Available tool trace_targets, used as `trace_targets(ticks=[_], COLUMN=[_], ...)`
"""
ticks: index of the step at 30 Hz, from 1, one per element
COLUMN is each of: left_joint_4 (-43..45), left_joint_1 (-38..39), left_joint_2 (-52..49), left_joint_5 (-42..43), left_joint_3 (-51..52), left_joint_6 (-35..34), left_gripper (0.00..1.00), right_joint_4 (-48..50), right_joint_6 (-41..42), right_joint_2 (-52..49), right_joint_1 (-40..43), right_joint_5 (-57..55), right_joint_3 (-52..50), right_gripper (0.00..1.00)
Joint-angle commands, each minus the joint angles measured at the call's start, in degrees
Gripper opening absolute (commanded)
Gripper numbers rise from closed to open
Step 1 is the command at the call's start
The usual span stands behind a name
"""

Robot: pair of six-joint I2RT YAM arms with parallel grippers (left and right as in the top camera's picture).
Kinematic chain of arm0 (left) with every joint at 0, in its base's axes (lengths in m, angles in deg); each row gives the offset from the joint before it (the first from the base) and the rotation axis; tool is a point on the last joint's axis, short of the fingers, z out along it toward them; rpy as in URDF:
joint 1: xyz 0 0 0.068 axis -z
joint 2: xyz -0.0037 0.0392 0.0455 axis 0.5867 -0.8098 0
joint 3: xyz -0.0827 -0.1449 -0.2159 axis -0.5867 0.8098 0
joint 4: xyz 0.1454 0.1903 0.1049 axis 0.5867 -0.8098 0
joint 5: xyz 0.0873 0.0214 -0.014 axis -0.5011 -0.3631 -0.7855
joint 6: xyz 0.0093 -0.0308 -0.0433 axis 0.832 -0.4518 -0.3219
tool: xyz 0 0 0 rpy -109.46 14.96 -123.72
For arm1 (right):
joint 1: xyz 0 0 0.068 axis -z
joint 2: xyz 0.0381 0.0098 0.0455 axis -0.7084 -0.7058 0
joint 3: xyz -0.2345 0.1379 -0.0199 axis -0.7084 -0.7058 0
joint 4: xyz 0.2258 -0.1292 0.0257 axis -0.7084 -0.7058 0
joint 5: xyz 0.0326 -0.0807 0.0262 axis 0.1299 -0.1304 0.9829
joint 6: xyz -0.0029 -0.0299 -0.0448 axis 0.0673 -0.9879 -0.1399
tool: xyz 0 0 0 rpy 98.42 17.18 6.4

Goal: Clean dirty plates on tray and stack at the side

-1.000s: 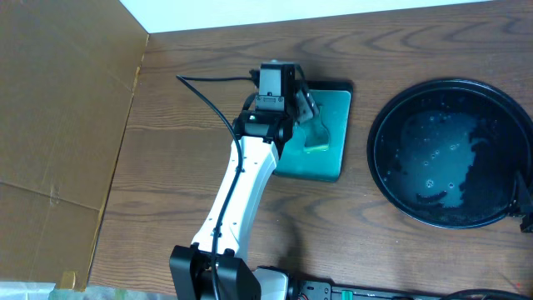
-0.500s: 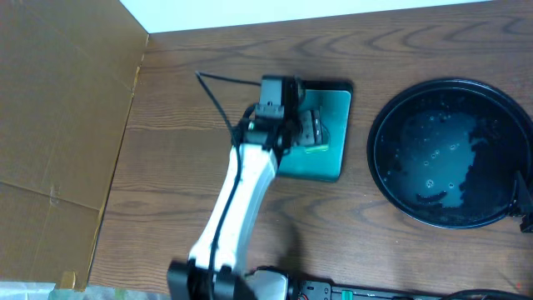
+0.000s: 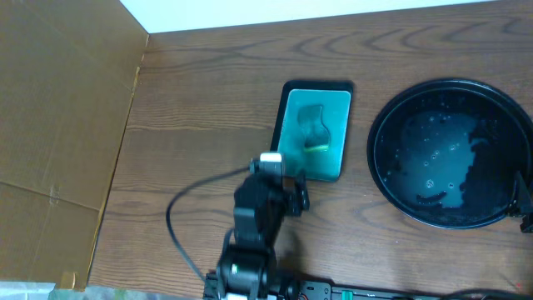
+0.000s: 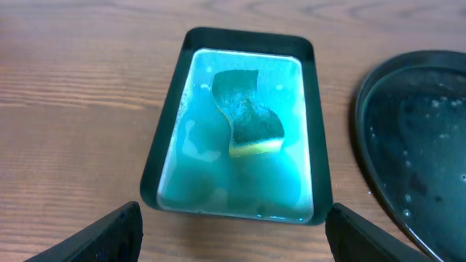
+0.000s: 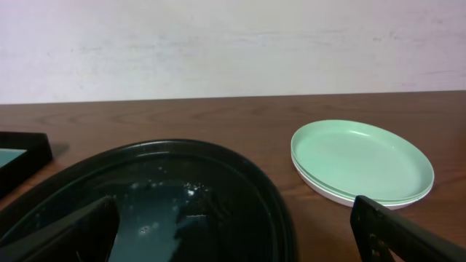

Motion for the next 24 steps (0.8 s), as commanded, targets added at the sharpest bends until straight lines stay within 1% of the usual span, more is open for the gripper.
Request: trace_targets(ticks=[1, 7, 8, 10, 12, 17, 22, 24], left_joint_4=[2.99, 18.49, 22.32, 25.90, 27.71, 27.82, 28.20, 29.75], left_joint_1=[-0.31, -0.70, -1.16, -1.79, -2.03, -2.03, -2.03, -2.03], left_joint_2=[5.99, 12.98, 14.58, 16.50, 18.56, 23.74, 26.60, 26.95], left_joint_5=[0.44, -0.11, -0.11, -0.09, -0.11, -0.15, -0.35, -0.33], left_joint_3=[4.17, 14.23, 16.81, 19.34, 20.98, 22.84, 24.61, 26.05], left_joint_6=[1.03, 1.01, 1.01, 0.96, 0.98, 0.98, 0.96, 0.68], left_gripper=[0.81, 0.81, 0.81, 0.81, 0.81, 0.81, 0.81, 0.81], right_joint_4=[-0.22, -0.22, -0.22, -0.22, -0.22, -0.22, -0.22, -0.22], right_joint_6=[-0.76, -0.76, -0.76, -0.76, -0.76, -0.76, -0.76, -0.76], right_joint_2=[0.37, 0.37, 0.37, 0.39, 0.37, 0.37, 0.37, 0.37], right_joint_1=[-0.50, -0.50, -0.50, -0.50, -0.50, -0.50, -0.50, -0.50], right_joint_5=[-0.55, -0.55, -0.55, -0.55, -0.55, -0.55, -0.55, -0.55], right_joint_3=[-0.11, -0.11, -0.11, -0.11, -0.11, -0.11, -0.11, -0.11], right_gripper=[0.99, 0.99, 0.99, 0.99, 0.99, 0.99, 0.99, 0.99])
